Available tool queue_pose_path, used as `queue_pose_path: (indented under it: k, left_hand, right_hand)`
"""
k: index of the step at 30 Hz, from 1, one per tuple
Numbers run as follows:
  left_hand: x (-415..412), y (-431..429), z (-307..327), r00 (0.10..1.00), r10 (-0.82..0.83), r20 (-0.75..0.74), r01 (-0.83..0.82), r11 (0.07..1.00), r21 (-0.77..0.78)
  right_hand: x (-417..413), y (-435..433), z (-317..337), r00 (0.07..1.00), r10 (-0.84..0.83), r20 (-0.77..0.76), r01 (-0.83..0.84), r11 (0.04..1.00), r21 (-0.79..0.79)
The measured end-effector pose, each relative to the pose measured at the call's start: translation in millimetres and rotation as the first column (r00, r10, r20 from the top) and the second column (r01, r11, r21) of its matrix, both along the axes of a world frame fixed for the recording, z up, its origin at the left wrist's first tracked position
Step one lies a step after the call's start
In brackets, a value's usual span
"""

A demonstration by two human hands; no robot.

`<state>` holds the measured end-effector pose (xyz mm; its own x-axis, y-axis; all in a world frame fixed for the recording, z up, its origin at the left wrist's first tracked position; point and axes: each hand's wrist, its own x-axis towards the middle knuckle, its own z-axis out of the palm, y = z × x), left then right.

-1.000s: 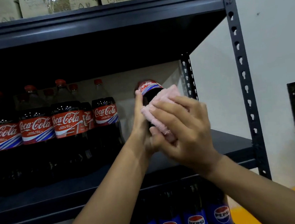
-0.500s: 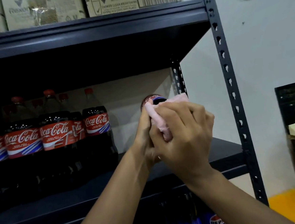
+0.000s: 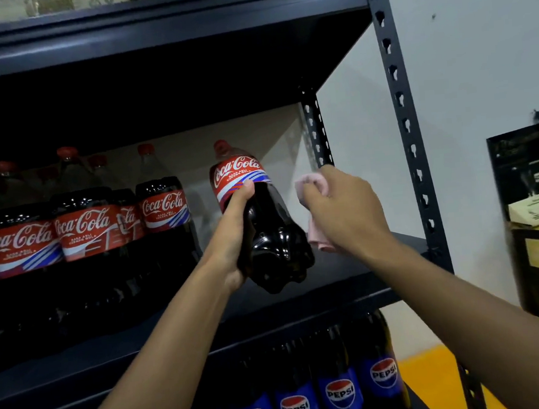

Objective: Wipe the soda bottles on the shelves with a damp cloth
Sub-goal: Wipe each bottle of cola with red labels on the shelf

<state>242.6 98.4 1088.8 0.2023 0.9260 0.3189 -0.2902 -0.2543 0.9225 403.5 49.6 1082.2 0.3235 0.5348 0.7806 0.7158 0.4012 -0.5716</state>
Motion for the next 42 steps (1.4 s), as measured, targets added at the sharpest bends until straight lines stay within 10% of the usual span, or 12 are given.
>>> queue_pose_path:
  k: [6,18,24,28,34,42]
  left_hand:
    - [-28,10,-1,0.976,0.217,-0.007,-0.216,0.972,0.096]
    - [-59,6,-18,0.870,0.482,-0.097,-0.433,0.845,0.315]
    - [-76,4,-26,0.867,0.492,-0.076,-0.414,0.798,0.439]
    - [-88,0,-27,0.870,0.486,-0.079,-0.412,0.806,0.426]
    - [-108,-20,-34,0.832,0.507,-0.228,-0.418,0.841,0.344]
    - [-141,-15,-55,0.609,0.738,-0.291,-0.580,0.664,0.471]
  right_hand:
    - [-10,5,-44,0.799,0.106,0.593,0.279,0.807,-0.520]
    - [-23,43,-34,0.793,0.380,0.477,0.227,0.543,-0.809]
    - [-40,38,-22,0.917,0.294,0.269,-0.102,0.826,-0.555]
    - [-74,27,-18,0.699,0.668,-0.255,-0.712,0.621,-0.328]
    - [-96,37,-46,0.703,0.680,-0.206,-0.711,0.678,-0.188]
    - [-122,57,-49,0.748,0.648,-0.142,-0.663,0.722,-0.197]
